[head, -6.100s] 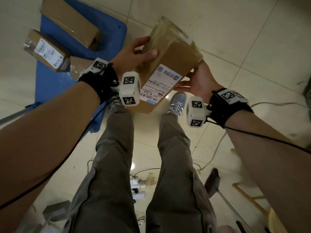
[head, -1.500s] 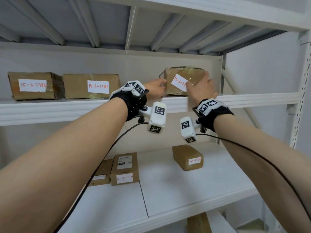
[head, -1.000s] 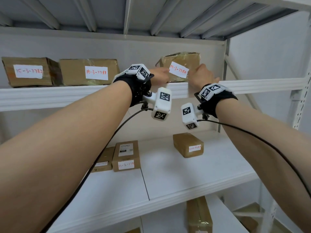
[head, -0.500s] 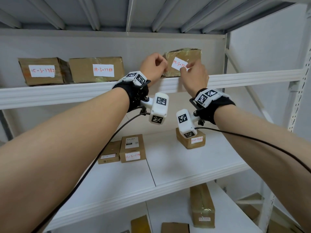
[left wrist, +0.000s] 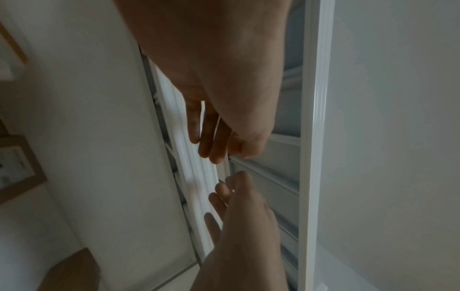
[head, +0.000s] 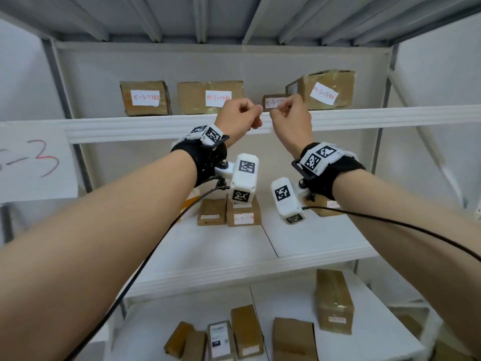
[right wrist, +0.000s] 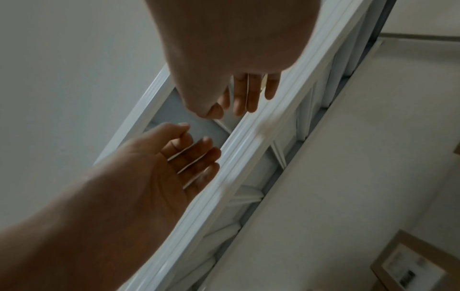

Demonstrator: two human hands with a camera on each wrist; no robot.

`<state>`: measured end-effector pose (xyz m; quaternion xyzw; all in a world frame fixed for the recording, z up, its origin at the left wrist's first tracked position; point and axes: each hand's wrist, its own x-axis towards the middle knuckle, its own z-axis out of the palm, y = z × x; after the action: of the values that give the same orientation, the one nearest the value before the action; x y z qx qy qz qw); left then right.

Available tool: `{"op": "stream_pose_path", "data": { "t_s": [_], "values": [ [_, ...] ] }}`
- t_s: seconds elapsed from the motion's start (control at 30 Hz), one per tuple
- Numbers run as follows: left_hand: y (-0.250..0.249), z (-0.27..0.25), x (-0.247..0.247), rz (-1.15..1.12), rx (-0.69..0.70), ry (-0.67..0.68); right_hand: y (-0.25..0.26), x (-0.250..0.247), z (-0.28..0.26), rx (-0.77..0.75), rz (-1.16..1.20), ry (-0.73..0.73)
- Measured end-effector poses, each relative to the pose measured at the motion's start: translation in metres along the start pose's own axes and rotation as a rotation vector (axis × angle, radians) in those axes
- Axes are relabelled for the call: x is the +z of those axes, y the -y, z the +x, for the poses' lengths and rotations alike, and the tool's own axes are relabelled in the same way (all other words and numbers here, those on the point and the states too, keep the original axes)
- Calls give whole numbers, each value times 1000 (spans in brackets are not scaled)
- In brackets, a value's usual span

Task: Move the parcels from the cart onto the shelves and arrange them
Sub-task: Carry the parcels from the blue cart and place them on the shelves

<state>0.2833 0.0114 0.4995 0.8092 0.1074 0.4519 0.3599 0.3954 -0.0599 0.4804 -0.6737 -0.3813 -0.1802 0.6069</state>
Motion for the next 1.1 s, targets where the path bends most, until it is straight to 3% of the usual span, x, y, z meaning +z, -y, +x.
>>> {"op": "stream_pose_path", "data": {
  "t_s": [0.3, 0.63, 1.1],
  "values": [
    [43, -122, -116, 146, -275, 107, 56, 58, -111, 55, 9, 347],
    [101, -278, -232, 220, -556, 124, 94, 130, -269, 205, -4, 753],
    [242, -486, -301, 253, -982, 247, 66, 259, -483, 332, -48, 1271]
  ]
}}
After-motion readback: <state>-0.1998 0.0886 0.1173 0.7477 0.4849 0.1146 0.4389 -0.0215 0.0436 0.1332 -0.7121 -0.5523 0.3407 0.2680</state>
